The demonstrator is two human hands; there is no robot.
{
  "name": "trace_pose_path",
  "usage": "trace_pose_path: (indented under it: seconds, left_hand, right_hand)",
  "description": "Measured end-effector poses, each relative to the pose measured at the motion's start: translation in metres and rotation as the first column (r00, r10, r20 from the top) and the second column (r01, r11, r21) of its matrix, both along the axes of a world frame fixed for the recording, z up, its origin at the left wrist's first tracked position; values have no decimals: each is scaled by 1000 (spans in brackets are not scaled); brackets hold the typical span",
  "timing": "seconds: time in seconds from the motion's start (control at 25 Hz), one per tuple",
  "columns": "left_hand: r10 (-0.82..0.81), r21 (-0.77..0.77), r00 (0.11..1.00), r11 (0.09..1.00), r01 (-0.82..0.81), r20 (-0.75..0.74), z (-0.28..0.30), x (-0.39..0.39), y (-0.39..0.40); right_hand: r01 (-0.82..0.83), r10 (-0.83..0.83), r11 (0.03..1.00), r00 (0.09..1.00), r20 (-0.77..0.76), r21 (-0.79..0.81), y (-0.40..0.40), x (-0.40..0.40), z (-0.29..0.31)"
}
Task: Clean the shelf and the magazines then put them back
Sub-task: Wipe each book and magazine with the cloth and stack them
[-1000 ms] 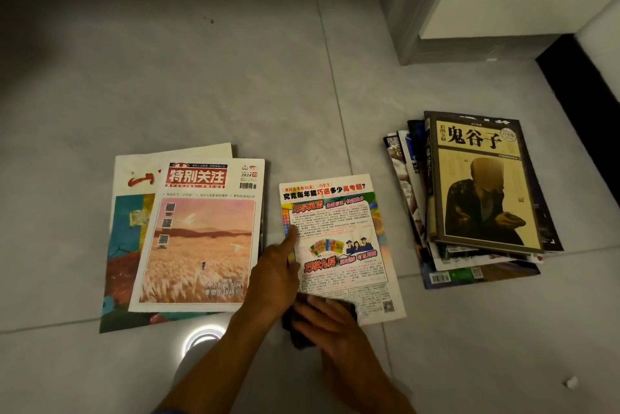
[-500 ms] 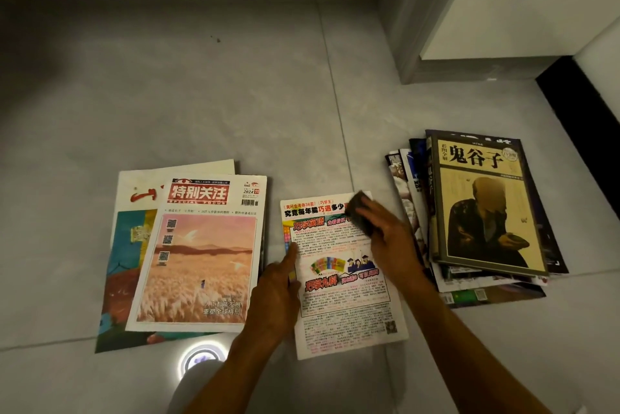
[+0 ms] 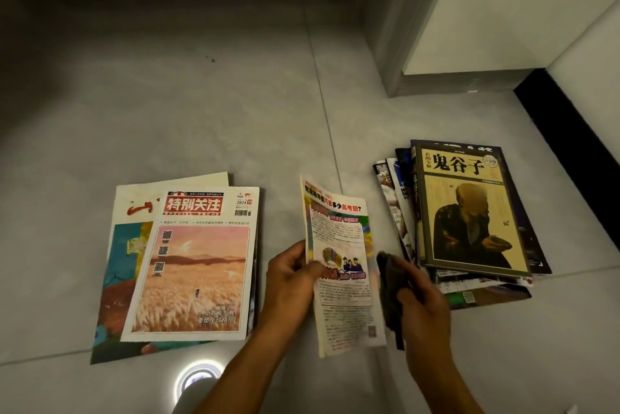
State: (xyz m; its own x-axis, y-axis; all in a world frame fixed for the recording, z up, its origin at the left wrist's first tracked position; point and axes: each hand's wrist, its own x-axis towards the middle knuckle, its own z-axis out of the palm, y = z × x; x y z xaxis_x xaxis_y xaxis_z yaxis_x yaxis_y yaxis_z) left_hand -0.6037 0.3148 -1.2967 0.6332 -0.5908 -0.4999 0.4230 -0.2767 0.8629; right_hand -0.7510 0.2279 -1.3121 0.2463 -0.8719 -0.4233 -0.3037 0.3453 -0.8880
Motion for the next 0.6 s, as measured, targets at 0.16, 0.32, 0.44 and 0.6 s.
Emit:
trace_pose_path:
  seconds: [0.16, 0.32, 0.44, 0.6]
  left_hand:
    - [60, -121, 891, 993, -5, 451, 23, -5, -4]
    - [-198, -14, 735, 962, 272, 649, 34, 4, 3]
    - [-127, -114, 924, 977, 179, 360, 46, 35, 20]
    - [-106, -118, 994, 987, 107, 14, 48, 64, 39]
  right_hand:
    - [-218, 156, 968, 914, 375, 127, 0, 72, 49]
    - [-199, 210, 978, 930, 302, -68, 4, 105, 68]
    - [-213, 161, 971, 913, 376, 103, -13, 87, 76]
    - [-514, 235, 795, 750, 618, 322, -27, 48, 84]
